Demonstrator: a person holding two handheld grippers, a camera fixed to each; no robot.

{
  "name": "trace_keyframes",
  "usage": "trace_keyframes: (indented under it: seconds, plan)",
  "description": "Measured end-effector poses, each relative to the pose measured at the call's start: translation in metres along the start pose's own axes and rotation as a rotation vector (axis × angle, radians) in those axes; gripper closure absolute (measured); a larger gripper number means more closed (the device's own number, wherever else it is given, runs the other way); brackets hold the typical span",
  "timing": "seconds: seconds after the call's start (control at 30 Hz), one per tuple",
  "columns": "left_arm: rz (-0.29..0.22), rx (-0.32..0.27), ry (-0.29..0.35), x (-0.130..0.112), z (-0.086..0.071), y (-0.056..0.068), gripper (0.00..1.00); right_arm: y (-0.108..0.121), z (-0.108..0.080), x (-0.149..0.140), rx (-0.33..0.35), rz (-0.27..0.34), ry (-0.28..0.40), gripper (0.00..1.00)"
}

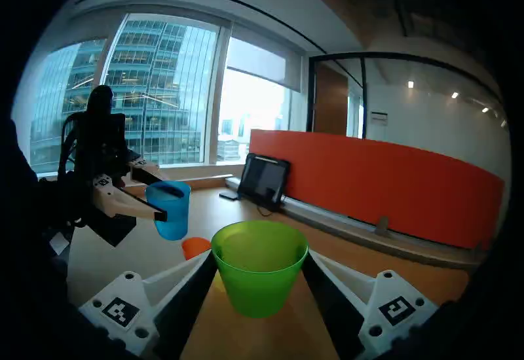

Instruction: Pour water

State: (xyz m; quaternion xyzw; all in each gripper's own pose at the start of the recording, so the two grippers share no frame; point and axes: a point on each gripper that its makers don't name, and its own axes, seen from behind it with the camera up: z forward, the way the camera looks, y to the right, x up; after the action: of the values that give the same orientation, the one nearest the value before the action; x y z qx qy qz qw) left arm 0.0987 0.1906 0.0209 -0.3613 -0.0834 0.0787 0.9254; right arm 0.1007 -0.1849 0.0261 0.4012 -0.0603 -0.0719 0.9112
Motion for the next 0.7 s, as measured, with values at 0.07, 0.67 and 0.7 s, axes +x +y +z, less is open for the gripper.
trace_keyframes:
  seconds: [0.07, 0.67, 0.7]
  plan:
    - [0.002, 0.001, 0.013, 0.004, 0.0, 0.0, 0.14, -0.001, 0.0, 0.007, 0.002, 0.001, 0.016, 0.09]
    - [0.205, 0.085, 0.101, 0.049, 0.002, -0.008, 0.14, -0.016, -0.001, 0.025, 0.034, -0.004, 0.068, 0.09]
    - [0.222, 0.089, 0.105, 0.052, 0.002, -0.007, 0.14, -0.017, -0.001, 0.025, 0.036, -0.004, 0.068, 0.09]
